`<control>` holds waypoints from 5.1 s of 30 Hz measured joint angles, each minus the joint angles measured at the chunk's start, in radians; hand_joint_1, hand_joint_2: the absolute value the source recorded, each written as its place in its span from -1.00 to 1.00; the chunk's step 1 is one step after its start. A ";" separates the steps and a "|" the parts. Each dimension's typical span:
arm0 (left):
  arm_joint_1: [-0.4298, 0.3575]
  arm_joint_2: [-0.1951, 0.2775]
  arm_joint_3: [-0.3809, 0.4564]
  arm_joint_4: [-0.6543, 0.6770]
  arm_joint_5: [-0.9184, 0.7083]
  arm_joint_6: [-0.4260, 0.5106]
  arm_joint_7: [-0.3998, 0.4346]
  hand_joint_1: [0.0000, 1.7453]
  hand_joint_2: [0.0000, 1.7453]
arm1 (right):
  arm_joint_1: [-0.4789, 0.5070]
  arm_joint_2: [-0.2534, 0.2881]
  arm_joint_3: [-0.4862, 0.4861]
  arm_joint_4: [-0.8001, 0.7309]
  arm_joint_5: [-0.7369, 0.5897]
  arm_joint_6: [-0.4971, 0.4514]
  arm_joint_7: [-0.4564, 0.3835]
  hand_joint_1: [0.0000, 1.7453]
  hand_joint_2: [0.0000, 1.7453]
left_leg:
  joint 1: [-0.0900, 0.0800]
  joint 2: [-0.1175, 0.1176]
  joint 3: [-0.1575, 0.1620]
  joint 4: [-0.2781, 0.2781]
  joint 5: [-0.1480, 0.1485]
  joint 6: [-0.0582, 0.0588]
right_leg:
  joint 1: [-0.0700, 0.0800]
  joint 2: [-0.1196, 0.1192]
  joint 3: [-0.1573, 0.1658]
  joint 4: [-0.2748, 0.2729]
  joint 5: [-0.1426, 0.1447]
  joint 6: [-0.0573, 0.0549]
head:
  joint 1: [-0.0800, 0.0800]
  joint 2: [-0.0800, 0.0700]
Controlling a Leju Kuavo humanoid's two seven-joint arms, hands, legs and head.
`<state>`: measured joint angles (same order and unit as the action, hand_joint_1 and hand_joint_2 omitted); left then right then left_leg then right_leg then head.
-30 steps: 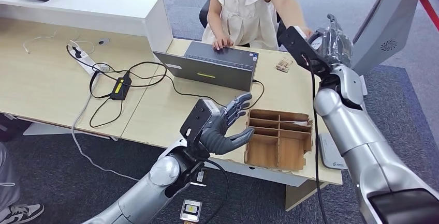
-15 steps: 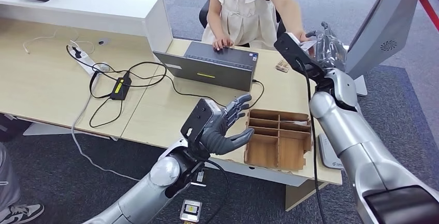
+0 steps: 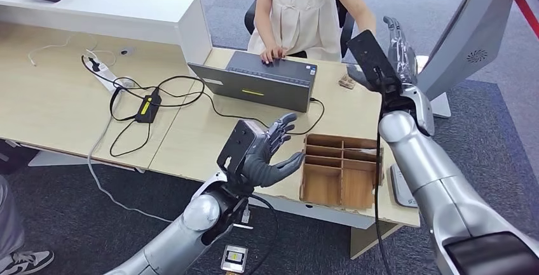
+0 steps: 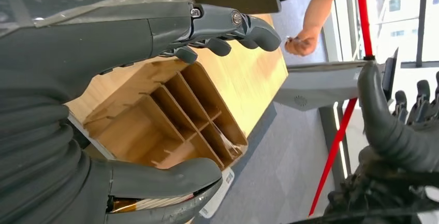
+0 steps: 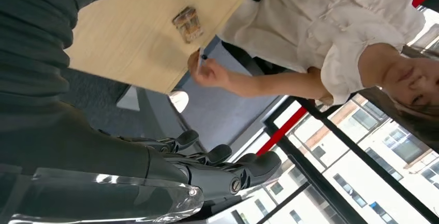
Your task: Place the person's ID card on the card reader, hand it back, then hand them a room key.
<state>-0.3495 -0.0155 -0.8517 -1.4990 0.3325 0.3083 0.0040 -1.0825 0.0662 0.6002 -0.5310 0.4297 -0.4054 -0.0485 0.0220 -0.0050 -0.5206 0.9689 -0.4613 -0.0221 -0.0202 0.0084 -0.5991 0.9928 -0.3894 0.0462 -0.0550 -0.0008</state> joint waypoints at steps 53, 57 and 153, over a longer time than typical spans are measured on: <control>0.071 0.037 0.105 -0.084 -0.052 0.014 -0.029 -1.00 1.00 | 0.577 -0.262 0.063 -0.625 0.748 0.233 0.282 -1.00 1.00 | 0.000 0.000 0.000 -0.001 -0.001 0.000 | 0.000 0.000 0.001 -0.001 0.000 0.000 | 0.000 0.000; 0.071 0.037 0.104 -0.086 -0.051 0.016 -0.027 -1.00 1.00 | 0.568 -0.249 0.071 -0.588 0.732 0.227 0.278 -1.00 1.00 | 0.000 0.000 0.000 -0.001 -0.001 0.000 | 0.000 0.000 0.001 -0.001 0.000 0.000 | 0.000 0.000; 0.087 0.039 0.096 -0.091 -0.043 0.013 -0.026 -1.00 1.00 | 0.477 -0.199 0.101 -0.399 0.537 0.233 0.259 1.00 1.00 | 0.000 0.000 0.000 0.000 0.000 0.000 | 0.000 0.000 0.001 -0.001 0.000 0.000 | 0.000 0.000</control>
<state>-0.2625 0.0233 -0.7553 -1.5896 0.2899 0.3216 -0.0217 -0.6052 -0.1331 0.7015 -0.9300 0.9663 -0.1724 0.2102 0.0220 -0.0047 -0.5203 0.9685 -0.4618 -0.0221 -0.0203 0.0086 -0.5981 0.9921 -0.3895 0.0462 -0.0549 -0.0008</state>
